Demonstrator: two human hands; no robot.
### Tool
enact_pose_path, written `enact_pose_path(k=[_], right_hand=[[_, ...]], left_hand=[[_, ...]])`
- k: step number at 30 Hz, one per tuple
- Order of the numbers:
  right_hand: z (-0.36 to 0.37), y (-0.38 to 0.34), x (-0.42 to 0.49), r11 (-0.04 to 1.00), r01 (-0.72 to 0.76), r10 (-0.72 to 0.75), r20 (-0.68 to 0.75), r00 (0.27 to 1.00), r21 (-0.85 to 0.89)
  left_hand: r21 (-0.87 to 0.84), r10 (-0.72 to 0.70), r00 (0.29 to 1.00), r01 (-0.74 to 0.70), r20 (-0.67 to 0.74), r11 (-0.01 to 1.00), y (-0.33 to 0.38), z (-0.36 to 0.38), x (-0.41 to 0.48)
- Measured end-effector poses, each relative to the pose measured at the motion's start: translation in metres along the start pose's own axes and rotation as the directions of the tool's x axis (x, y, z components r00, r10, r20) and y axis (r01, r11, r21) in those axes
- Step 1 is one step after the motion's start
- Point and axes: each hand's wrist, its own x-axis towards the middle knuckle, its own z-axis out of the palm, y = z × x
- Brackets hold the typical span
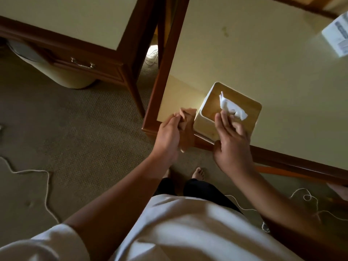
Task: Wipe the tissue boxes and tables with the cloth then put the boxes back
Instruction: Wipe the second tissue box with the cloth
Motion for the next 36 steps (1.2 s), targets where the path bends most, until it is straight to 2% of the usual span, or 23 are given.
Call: enact_pose_path(k=[4, 6, 8, 11, 15, 18, 22, 24, 28, 33, 34, 36], right_hand=[[0.001, -0.015, 0.013, 0.984, -0.053, 0.049, 0.03, 0.998, 0.171], [0.0, -0.018, 0.013, 0.936, -0.047, 0.051, -0.002, 0.999, 0.35], [-0.002, -0.017, 0.006, 0.899, -0.04, 0.078, -0.069, 0.995, 0.436], [0.006, -0.01, -0.011, 0.941, -0.023, 0.106, -0.231, 0.967, 0.338], [0.017, -0.009, -0.025, 0.99, 0.037, 0.005, -0.288, 0.958, 0.138], [0.017, -0.02, -0.028, 0.99, 0.099, -0.057, -0.37, 0.927, 0.097], [0.021, -0.027, -0.034, 0.989, 0.085, -0.041, -0.336, 0.941, 0.117], [0.021, -0.026, -0.034, 0.993, 0.048, -0.013, -0.309, 0.951, 0.108], [0.023, -0.02, -0.034, 0.987, 0.02, 0.025, -0.278, 0.96, 0.156], [0.021, -0.021, -0.04, 0.994, 0.017, 0.015, -0.287, 0.958, 0.11], [0.022, -0.023, -0.042, 0.995, 0.013, 0.016, -0.284, 0.959, 0.1], [0.024, -0.027, -0.046, 0.996, 0.008, 0.018, -0.282, 0.959, 0.091]], left_hand=[[-0.036, 0.081, 0.987, -0.087, -0.139, 0.996, 0.019, -0.005, -0.005], [-0.047, 0.122, 0.978, -0.132, -0.17, 0.99, 0.032, 0.0, -0.014], [-0.061, 0.166, 0.969, -0.18, -0.184, 0.982, 0.04, 0.004, -0.022], [-0.103, 0.18, 0.969, -0.199, -0.169, 0.975, 0.042, 0.011, -0.035], [-0.132, 0.07, 0.988, -0.089, -0.139, 0.987, 0.033, 0.034, -0.045], [-0.149, -0.035, 0.994, 0.019, -0.105, 0.989, 0.027, 0.052, -0.043], [-0.113, -0.081, 0.99, 0.068, -0.119, 0.991, 0.033, 0.066, -0.04], [-0.071, -0.086, 0.993, 0.08, -0.081, 0.994, 0.039, 0.07, -0.036], [0.122, -0.085, 0.996, 0.086, -0.015, 0.989, 0.053, 0.073, -0.02], [0.437, -0.11, 0.993, 0.087, 0.029, 0.895, 0.063, 0.079, -0.007], [0.476, -0.091, 0.995, 0.068, 0.027, 0.877, 0.063, 0.081, -0.004], [0.448, -0.093, 0.996, 0.08, 0.007, 0.891, 0.058, 0.086, -0.003]])
